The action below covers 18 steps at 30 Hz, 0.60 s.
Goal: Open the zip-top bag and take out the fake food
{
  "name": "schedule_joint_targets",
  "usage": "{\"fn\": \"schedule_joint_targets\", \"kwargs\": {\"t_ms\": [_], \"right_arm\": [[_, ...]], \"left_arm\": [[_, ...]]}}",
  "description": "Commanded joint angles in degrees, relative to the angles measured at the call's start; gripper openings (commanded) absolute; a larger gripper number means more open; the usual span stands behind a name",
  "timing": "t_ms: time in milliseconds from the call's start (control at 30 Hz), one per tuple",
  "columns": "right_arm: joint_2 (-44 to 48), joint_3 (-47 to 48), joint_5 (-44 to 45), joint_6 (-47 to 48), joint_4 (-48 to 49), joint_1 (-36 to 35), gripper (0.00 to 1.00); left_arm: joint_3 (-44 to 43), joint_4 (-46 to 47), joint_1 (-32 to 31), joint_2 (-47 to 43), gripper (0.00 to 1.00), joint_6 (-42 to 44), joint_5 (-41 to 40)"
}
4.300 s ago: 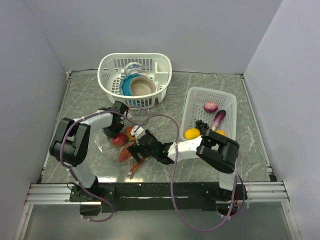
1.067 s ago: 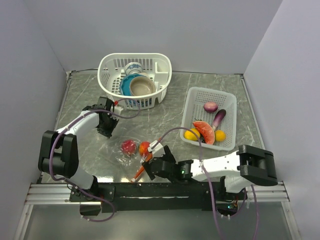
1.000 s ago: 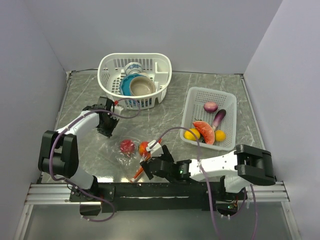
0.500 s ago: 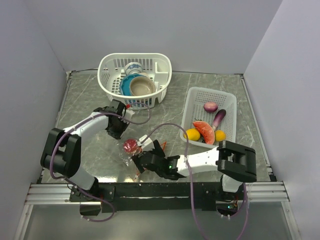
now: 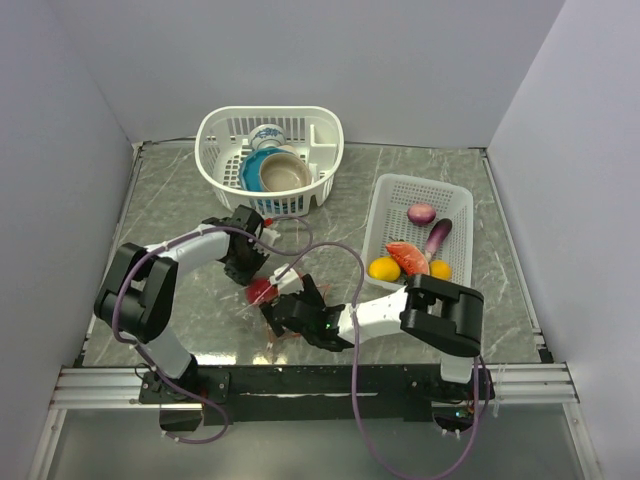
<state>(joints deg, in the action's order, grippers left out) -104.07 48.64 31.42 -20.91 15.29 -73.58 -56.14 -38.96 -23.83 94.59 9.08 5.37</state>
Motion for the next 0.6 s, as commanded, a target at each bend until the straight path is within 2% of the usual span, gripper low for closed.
{"fn": "schedule_joint_targets", "kwargs": {"t_ms": [0, 300, 367, 467, 500, 567], "right_arm": [[0.19, 1.98, 2.33, 2.79, 6.59, 1.33, 1.00], [-3.33, 5.06, 11.45, 10.88, 12.38, 1.25, 1.00], [-4.12, 4.09, 12.35, 13.34, 16.43, 1.34, 0.95], [-4.30, 3.39, 11.91, 15.19, 19.34, 1.42, 0.71], [-4.12, 3.74, 11.48, 14.67, 19.08, 1.51, 0.57], [-3.51, 4.18, 11.21, 13.62, 16.63, 1.25, 0.46]], "left_arm": [[-0.02, 0.29, -0.51, 1.21, 0.01, -0.30, 5.88], [-0.64, -1.47, -0.51, 2.18, 0.01, 1.81, 8.61], [-0.29, -1.73, -0.51, 2.09, 0.01, 2.17, 8.17], [0.68, -1.30, -0.42, 1.40, 0.01, 2.43, 7.03], [0.85, -1.29, -0.16, 0.96, 0.01, 2.35, 6.59], [-0.37, -2.34, 0.63, -0.10, 0.01, 2.43, 6.58]]}}
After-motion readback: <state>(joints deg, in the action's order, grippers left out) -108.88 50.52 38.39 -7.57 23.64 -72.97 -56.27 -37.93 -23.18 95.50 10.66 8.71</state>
